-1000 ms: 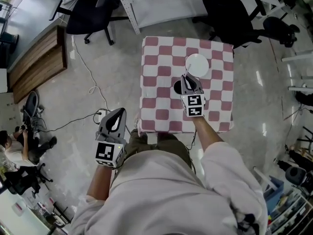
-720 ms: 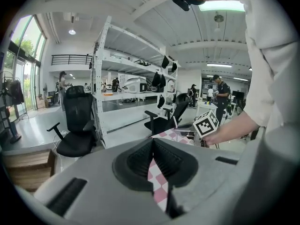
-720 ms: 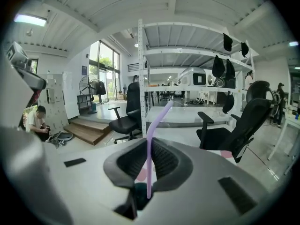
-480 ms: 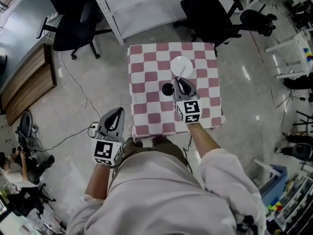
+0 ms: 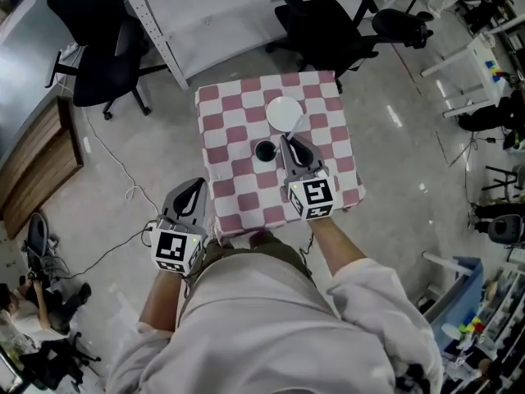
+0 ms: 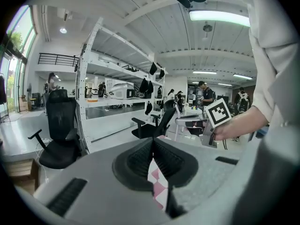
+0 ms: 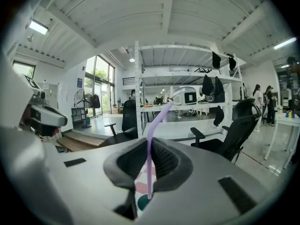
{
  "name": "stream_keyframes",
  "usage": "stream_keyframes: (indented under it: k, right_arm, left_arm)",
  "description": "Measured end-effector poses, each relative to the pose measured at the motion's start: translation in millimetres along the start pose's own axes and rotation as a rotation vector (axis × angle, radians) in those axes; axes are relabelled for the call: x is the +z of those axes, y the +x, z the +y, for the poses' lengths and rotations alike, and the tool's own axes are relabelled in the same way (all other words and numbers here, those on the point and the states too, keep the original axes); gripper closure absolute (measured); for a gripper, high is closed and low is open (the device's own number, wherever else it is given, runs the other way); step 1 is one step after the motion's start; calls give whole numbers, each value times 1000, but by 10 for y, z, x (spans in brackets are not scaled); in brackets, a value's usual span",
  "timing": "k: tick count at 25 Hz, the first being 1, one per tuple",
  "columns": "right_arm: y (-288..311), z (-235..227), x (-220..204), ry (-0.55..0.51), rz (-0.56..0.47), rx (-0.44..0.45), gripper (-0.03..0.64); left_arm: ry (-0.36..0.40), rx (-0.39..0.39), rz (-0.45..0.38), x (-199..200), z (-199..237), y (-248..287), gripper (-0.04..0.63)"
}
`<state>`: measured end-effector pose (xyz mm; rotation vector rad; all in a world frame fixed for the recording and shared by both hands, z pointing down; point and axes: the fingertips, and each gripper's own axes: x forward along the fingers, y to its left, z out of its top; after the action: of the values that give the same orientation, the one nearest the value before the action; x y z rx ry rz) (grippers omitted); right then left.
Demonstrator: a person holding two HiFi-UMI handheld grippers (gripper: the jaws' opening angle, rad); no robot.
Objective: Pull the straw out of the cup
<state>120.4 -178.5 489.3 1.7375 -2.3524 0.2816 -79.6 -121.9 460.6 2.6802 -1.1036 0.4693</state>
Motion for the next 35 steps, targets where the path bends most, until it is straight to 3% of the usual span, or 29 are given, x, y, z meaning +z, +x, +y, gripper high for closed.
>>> stream_keyframes:
  k: [22, 35]
  right_arm:
    - [-1197, 137, 862, 74, -191, -75, 586]
    - [-1670, 207, 1023, 110, -249, -102, 586]
  left_arm:
    - [67, -197, -54, 203, -527, 192, 591]
    - [92, -256, -63, 230, -785, 155, 591]
